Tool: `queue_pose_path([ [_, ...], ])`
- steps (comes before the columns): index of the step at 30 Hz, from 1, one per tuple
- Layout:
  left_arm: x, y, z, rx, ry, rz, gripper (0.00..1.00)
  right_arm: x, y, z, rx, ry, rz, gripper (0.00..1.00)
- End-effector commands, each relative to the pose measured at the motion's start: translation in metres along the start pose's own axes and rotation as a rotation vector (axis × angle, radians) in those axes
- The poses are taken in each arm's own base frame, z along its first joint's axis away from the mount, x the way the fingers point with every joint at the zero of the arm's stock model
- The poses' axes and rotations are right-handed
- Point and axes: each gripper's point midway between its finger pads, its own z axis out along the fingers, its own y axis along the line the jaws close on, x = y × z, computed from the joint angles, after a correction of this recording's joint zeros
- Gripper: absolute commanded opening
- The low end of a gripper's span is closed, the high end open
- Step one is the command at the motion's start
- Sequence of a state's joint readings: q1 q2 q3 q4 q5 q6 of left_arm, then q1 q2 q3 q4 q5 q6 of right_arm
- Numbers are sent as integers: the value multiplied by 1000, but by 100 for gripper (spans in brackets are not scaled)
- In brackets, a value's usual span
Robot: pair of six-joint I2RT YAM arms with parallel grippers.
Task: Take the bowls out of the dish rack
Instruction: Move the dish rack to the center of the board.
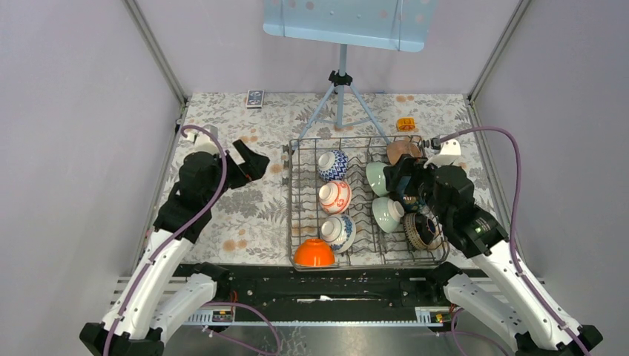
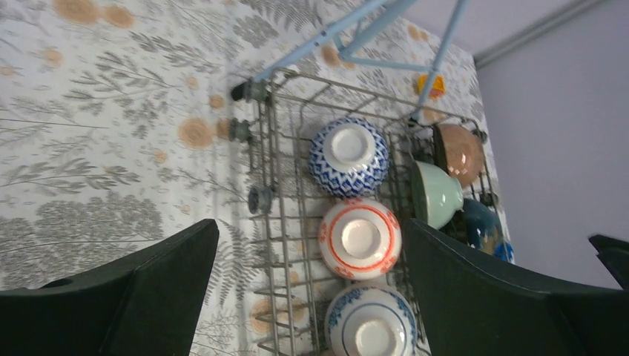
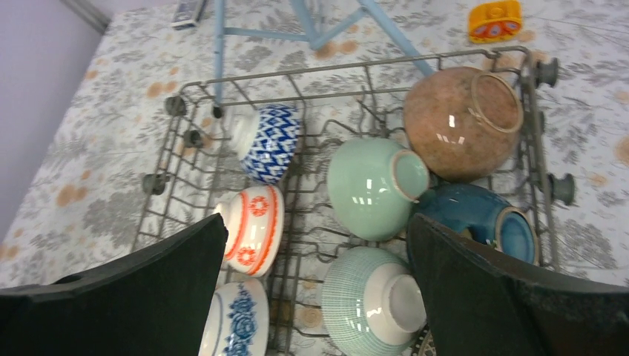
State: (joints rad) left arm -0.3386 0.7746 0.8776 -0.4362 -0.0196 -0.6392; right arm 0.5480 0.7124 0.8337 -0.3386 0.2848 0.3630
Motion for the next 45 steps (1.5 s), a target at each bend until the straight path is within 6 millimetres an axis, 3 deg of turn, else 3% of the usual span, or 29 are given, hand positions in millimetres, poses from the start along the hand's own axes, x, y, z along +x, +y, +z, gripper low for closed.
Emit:
queue_pose_path([
  [1, 14, -28, 3, 162, 80, -8, 99, -21, 34, -13, -179, -51, 22, 100],
  [9, 68, -39, -4, 237, 230, -17, 99, 23, 46, -1, -211, 169, 52, 99],
  [13, 98, -54, -11, 241, 293, 15, 99, 42, 67, -3, -337, 224, 123, 97],
  [17, 113, -54, -19, 201, 314, 55, 99, 67, 78, -7, -404, 334, 158, 93],
  [22, 128, -56, -31, 219, 354, 117, 99, 84, 73, -18, -371, 386, 111, 93],
  [26, 141, -54, -39, 187, 375, 207, 99, 85, 49, -19, -243, 352, 128, 93],
  [32, 145, -45, -37, 115, 342, 206, 99, 58, -32, -20, 202, 175, 128, 90],
  [35, 136, -27, -26, -1, 276, 224, 99, 41, -57, -23, 355, 126, 80, 87],
  [39, 126, -30, -9, -62, 238, 275, 99, 22, -73, -22, 435, 73, 78, 86],
  [41, 125, -32, 4, -98, 245, 292, 99, 18, -83, -20, 453, 67, 119, 86],
  [45, 134, -14, 35, -199, 298, 293, 97, 27, -104, -13, 467, 91, 220, 84],
])
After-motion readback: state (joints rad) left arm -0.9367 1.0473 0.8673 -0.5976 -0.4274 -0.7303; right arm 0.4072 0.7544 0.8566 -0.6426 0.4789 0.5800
